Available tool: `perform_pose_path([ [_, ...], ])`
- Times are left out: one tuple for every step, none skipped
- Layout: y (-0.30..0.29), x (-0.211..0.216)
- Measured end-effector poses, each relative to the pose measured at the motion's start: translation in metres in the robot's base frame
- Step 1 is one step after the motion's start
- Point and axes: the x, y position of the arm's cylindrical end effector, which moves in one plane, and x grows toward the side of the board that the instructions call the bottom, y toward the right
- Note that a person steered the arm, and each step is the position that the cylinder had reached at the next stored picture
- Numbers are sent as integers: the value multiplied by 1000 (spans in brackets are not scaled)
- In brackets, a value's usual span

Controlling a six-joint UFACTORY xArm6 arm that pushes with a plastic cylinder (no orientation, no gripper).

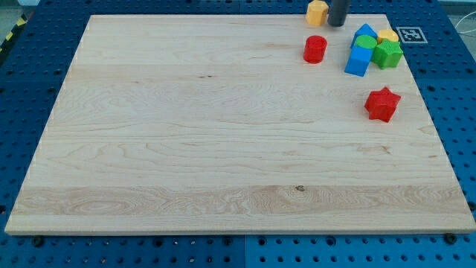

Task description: Move the yellow hexagon slightly right side

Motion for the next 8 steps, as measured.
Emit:
perform_pose_path([
  [-19, 10],
  [-65, 11],
  [-109, -6],
  [-103, -31],
  [-103, -31],
  [-88, -31],
  [-69, -31],
  [-25, -31],
])
